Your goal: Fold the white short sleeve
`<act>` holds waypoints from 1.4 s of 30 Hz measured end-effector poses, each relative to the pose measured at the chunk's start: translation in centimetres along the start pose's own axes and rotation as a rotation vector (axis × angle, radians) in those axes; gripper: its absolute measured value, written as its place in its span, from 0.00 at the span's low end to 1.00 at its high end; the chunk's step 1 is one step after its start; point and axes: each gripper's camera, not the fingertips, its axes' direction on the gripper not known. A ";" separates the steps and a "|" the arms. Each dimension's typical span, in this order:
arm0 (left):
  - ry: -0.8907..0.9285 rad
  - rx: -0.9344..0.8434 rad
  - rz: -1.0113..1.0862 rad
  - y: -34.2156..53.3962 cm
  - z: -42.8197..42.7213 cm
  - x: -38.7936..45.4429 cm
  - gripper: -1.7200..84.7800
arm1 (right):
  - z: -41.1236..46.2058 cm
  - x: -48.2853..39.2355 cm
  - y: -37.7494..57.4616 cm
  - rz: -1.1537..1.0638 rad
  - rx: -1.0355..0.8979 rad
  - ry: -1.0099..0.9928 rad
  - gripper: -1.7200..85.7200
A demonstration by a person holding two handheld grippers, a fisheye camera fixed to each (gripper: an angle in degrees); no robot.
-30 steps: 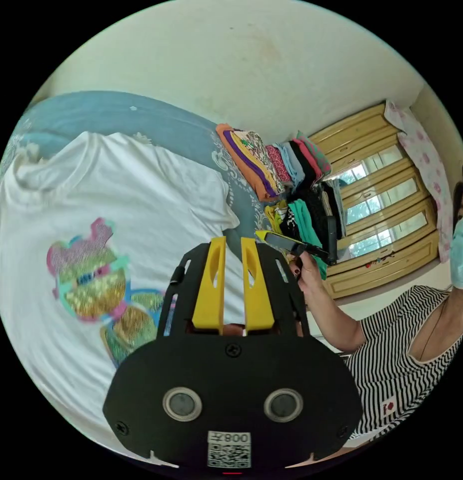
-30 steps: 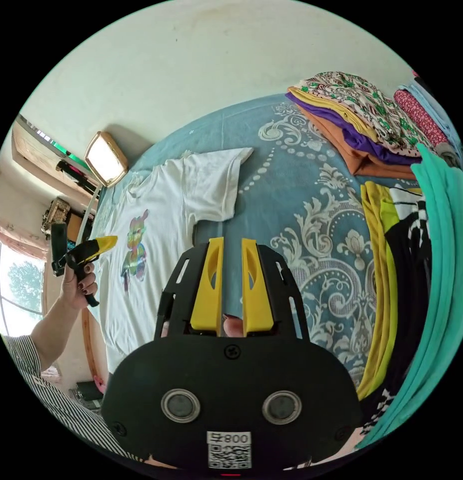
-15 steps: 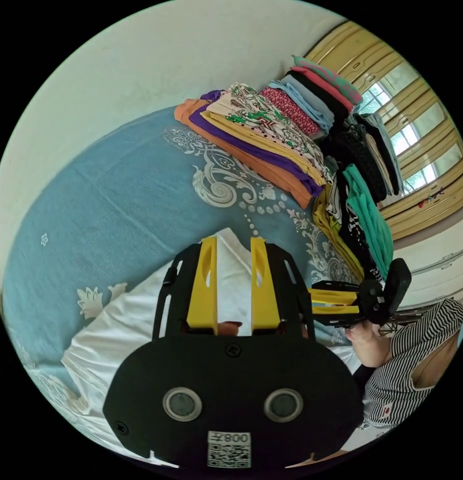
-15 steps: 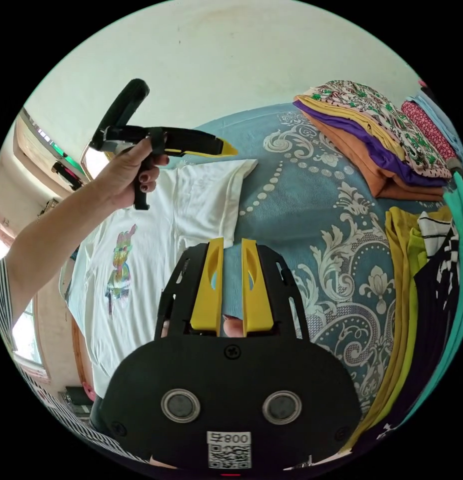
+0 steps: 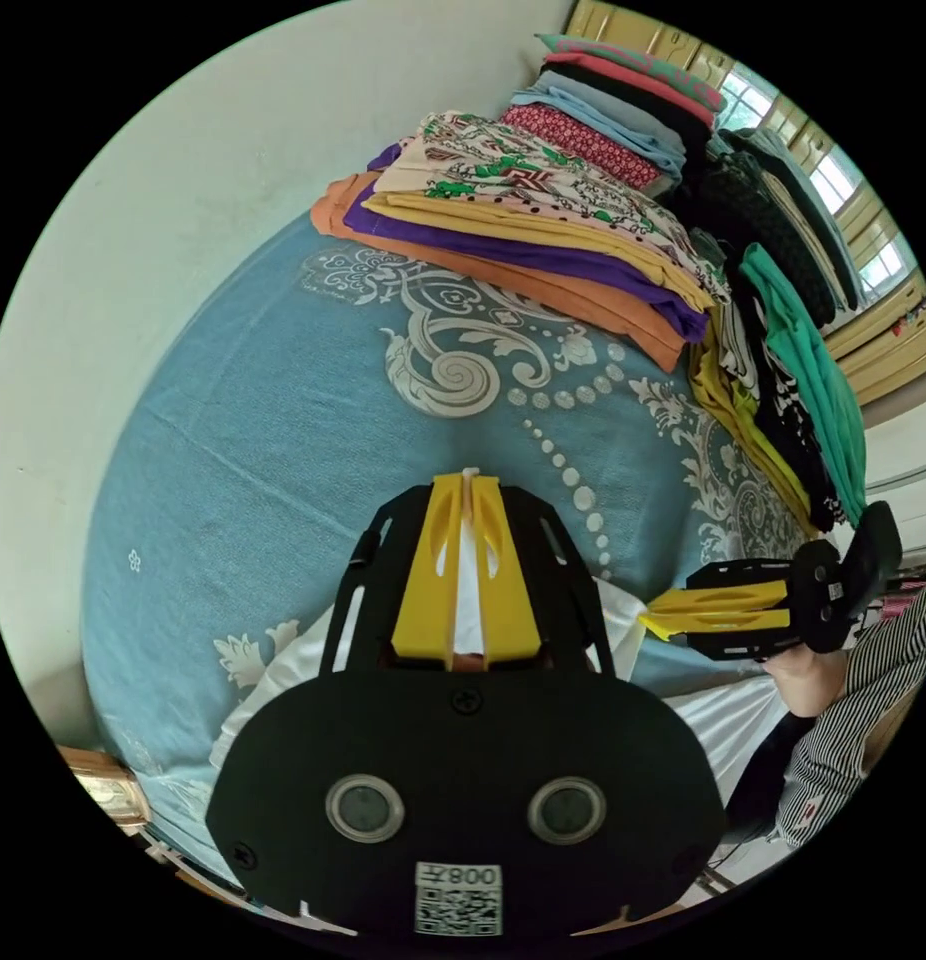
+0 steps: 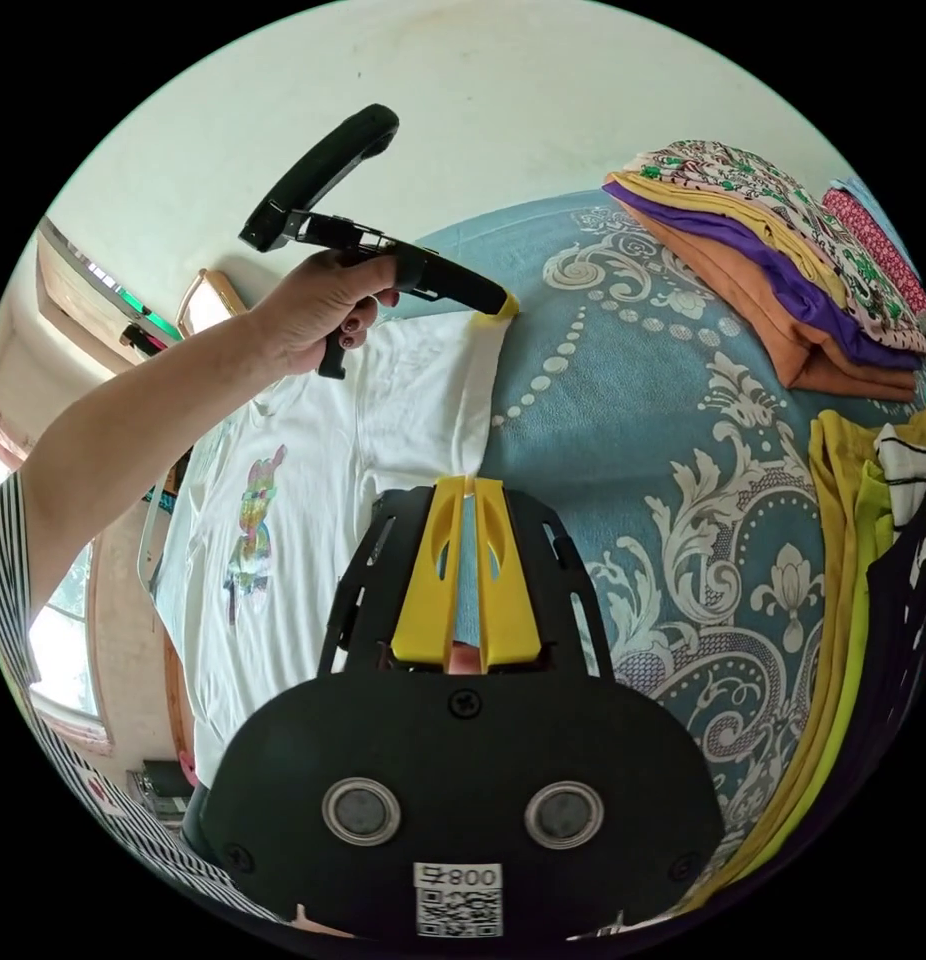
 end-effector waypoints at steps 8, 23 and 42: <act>0.175 0.303 -0.153 3.9 -4.8 -8.1 0.04 | -1.4 -1.5 -1.0 -0.095 0.134 -0.078 0.03; 0.297 0.364 -0.498 15.5 -2.5 -21.2 0.04 | 2.6 -6.7 -3.9 -0.388 -0.035 -0.289 0.03; 0.342 0.484 -0.677 23.4 -4.0 -27.8 0.08 | 6.7 -9.9 -6.7 -0.509 -0.190 -0.279 0.03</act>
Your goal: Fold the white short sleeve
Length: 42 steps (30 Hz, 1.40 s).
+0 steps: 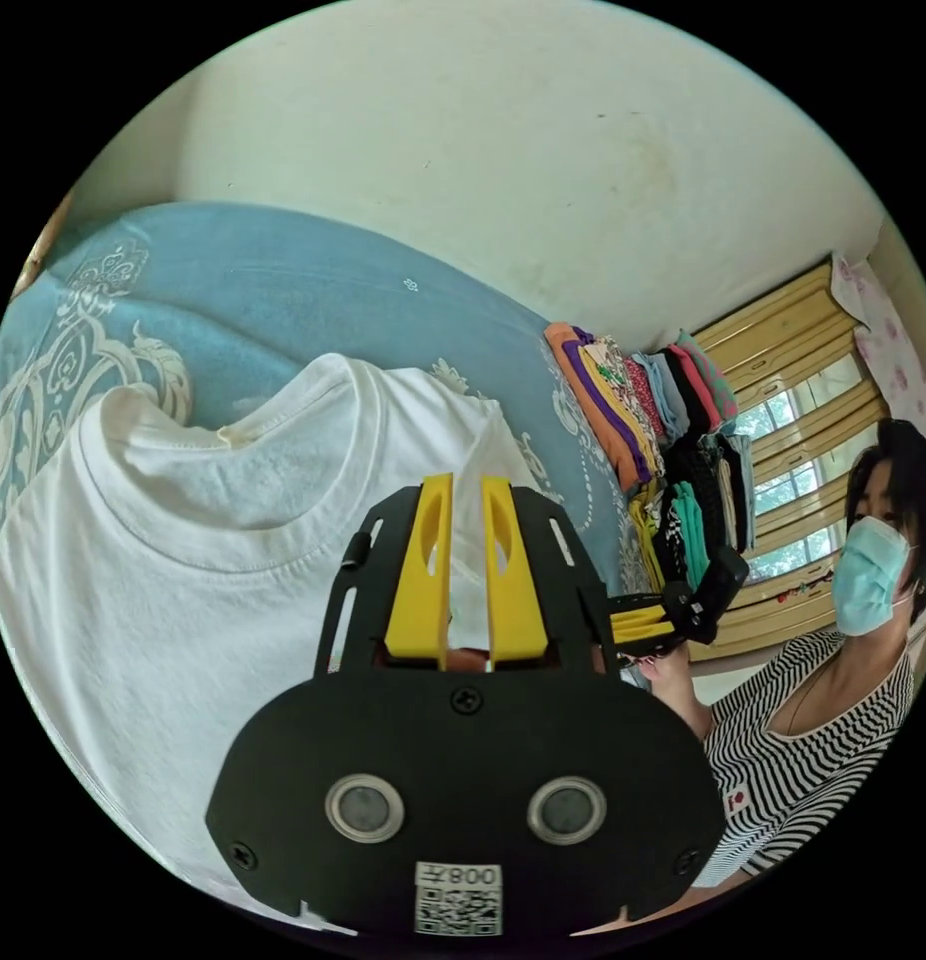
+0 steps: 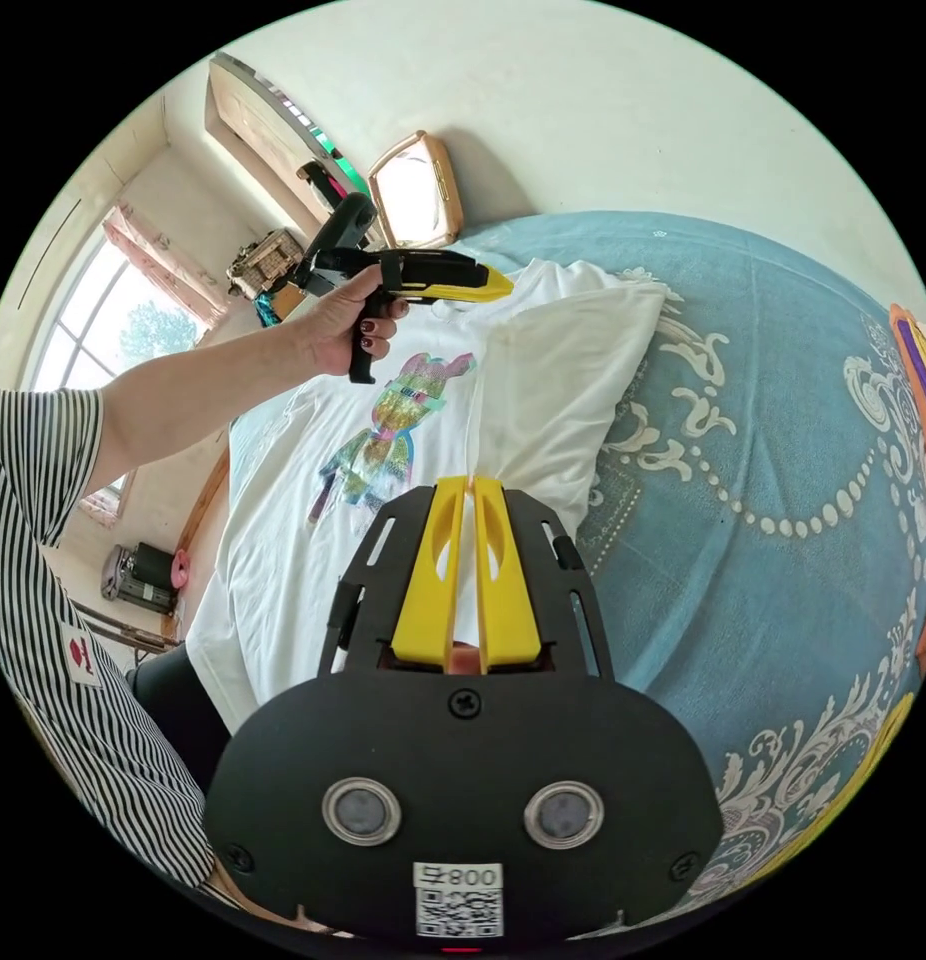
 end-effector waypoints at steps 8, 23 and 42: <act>-0.104 -0.196 0.063 1.2 1.0 0.8 0.05 | 0.6 0.4 -1.3 -0.029 -0.042 -0.063 0.02; -0.127 -0.174 0.145 -1.6 0.7 3.7 0.03 | -0.2 2.8 -2.1 0.212 0.075 0.170 0.02; -0.063 -0.273 0.234 11.1 -10.7 8.9 0.02 | 2.7 2.3 -4.0 0.277 0.050 0.017 0.02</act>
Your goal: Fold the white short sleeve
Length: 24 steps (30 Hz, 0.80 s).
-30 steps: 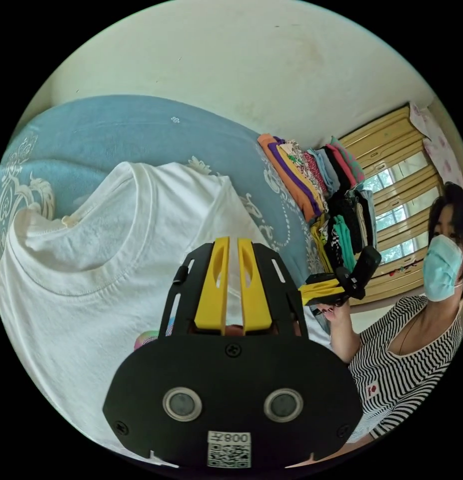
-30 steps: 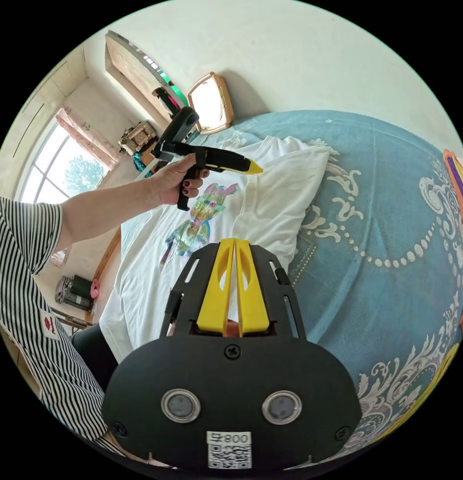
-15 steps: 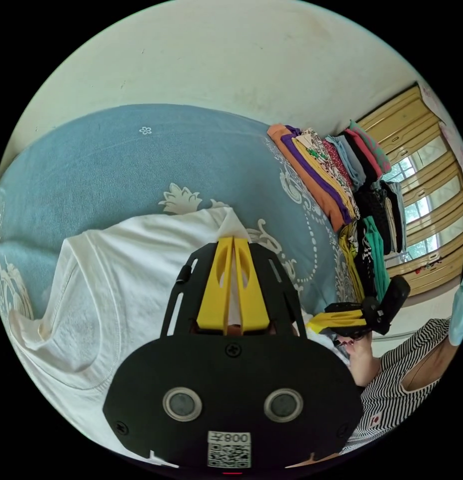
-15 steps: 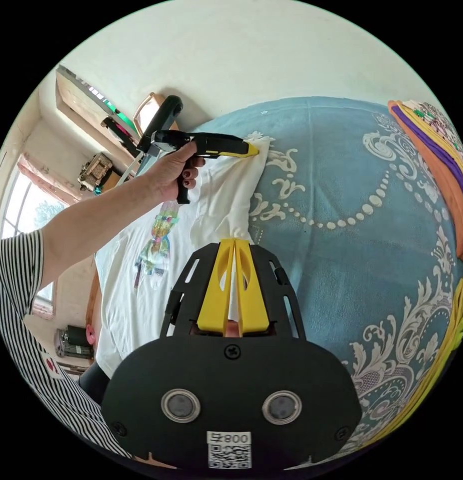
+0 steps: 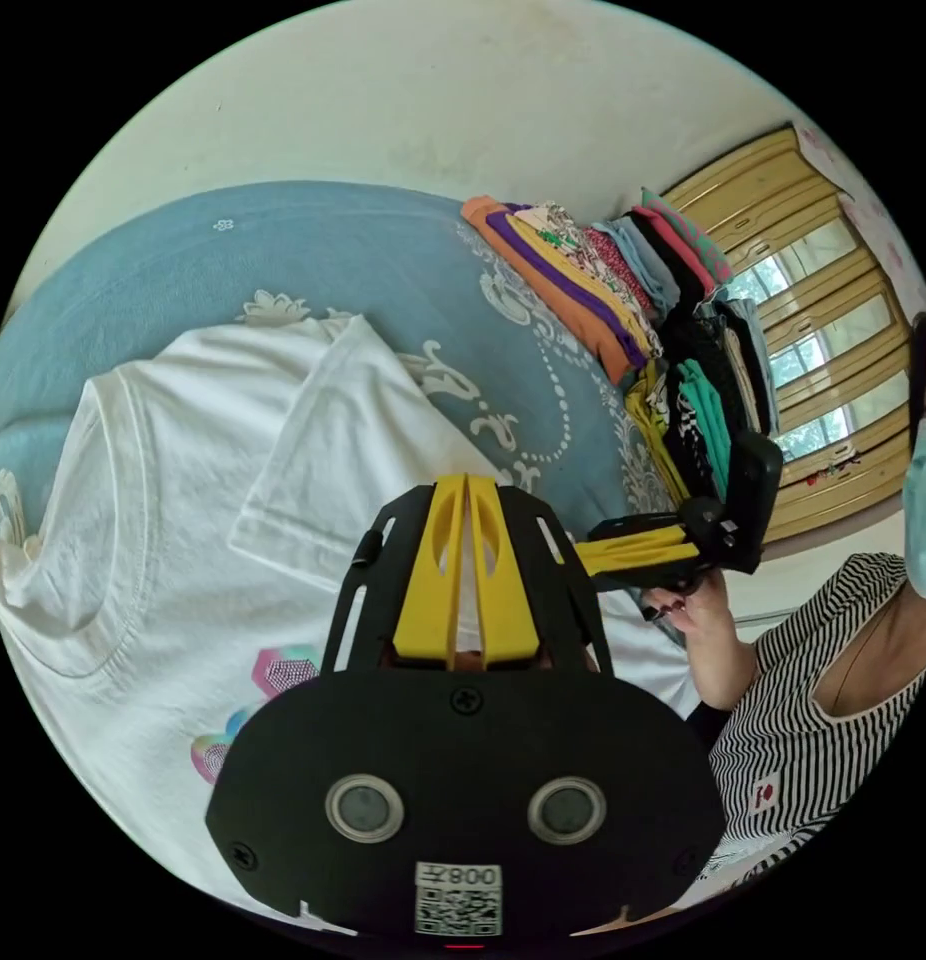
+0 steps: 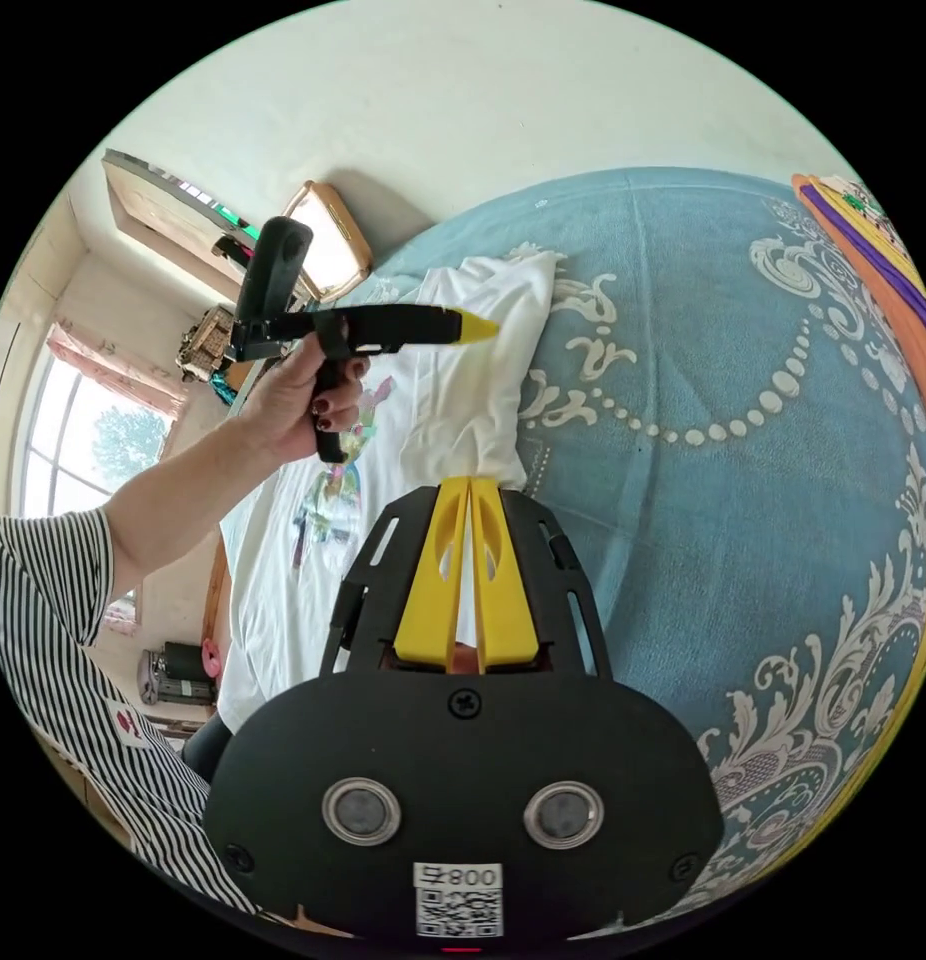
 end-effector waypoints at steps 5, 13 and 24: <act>0.073 0.059 0.032 4.7 -3.2 2.2 0.02 | 0.0 -2.1 -0.2 -0.029 0.078 0.040 0.02; 0.037 0.025 0.024 10.7 -8.2 4.0 0.02 | 2.1 -3.7 -0.8 0.021 0.073 0.049 0.02; 0.050 0.317 -0.259 29.3 -24.9 4.6 0.04 | 5.4 -7.9 -1.3 -0.003 0.079 0.040 0.02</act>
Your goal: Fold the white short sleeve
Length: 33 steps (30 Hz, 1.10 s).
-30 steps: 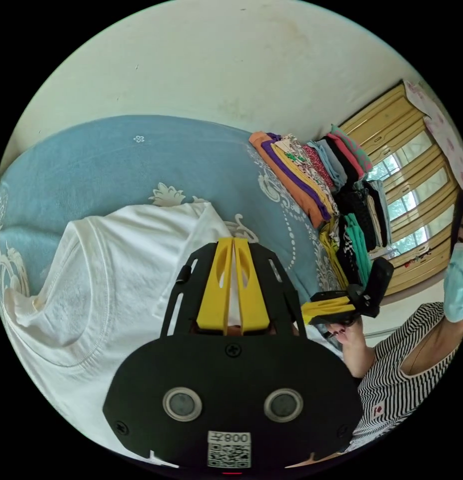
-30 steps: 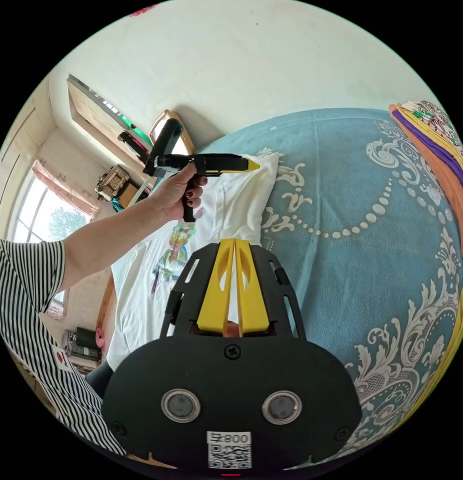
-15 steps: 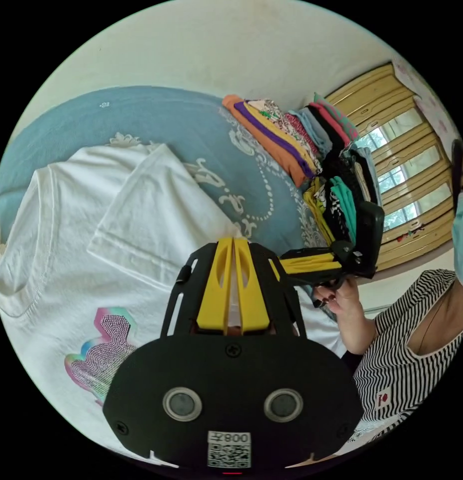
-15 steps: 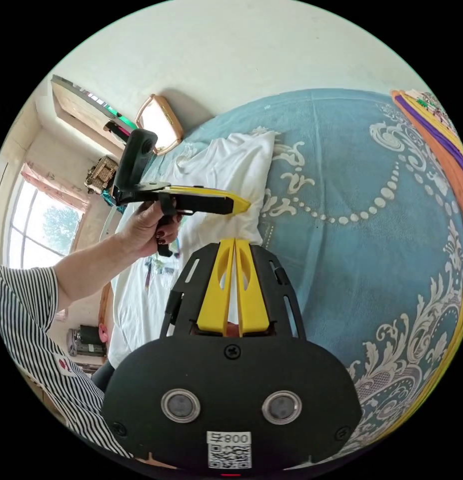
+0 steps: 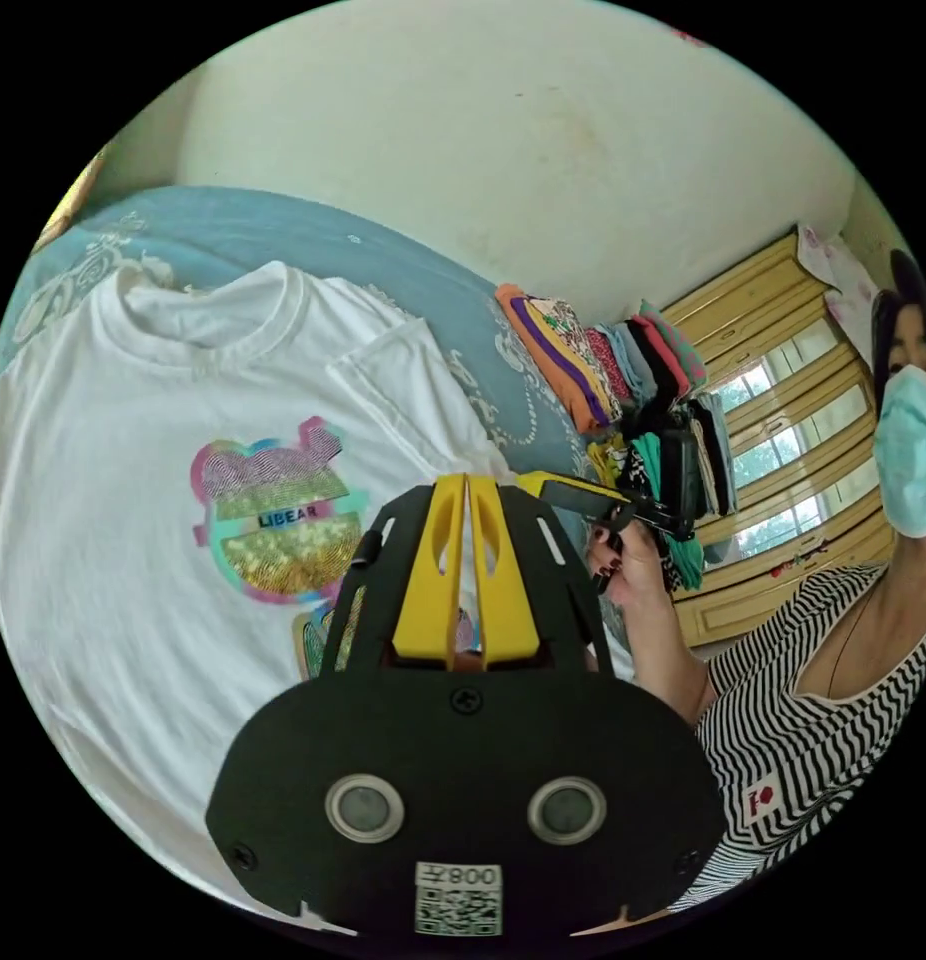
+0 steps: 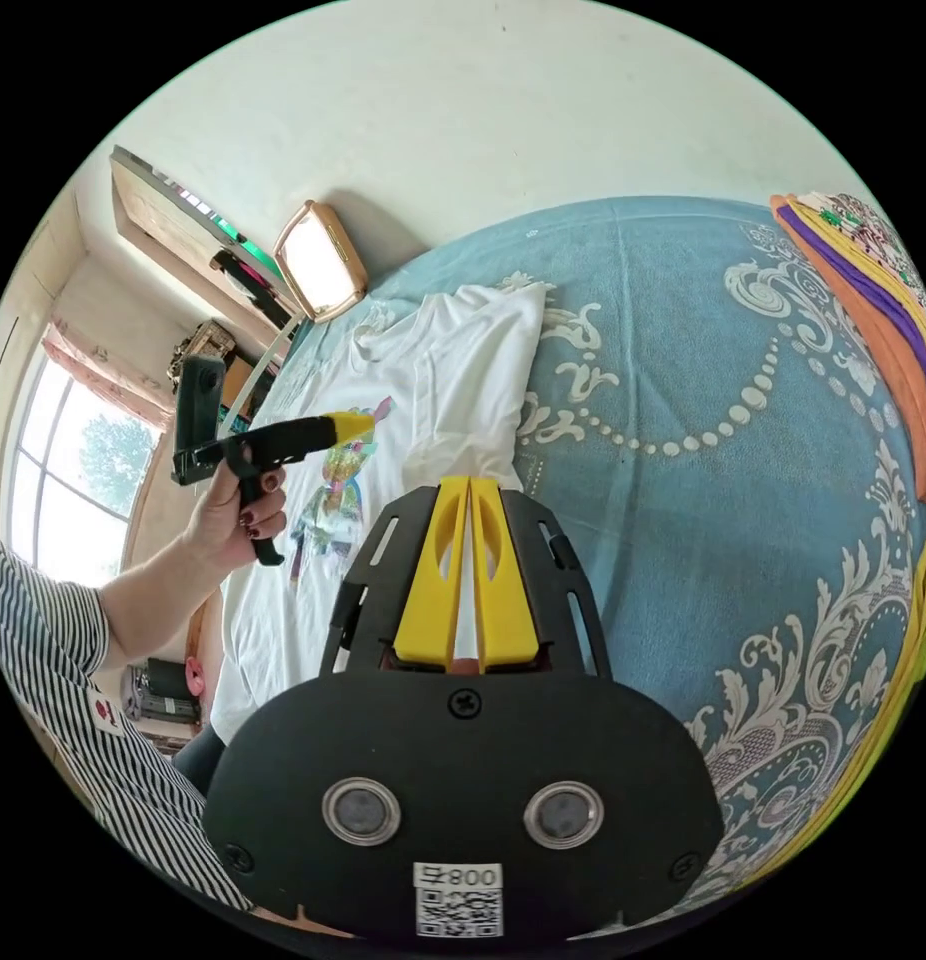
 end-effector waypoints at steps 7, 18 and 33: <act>-0.298 0.279 -0.442 14.6 -20.5 -5.6 0.10 | 1.5 -4.4 -0.3 -0.078 -0.002 -0.042 0.02; -0.347 0.432 -0.714 24.1 -35.8 -11.9 0.11 | 6.7 -16.1 -4.5 -0.212 -0.129 -0.085 0.02; -0.292 0.514 -0.577 31.1 -45.9 -10.9 0.06 | 30.5 -46.7 -15.4 -0.716 -0.355 -0.103 0.09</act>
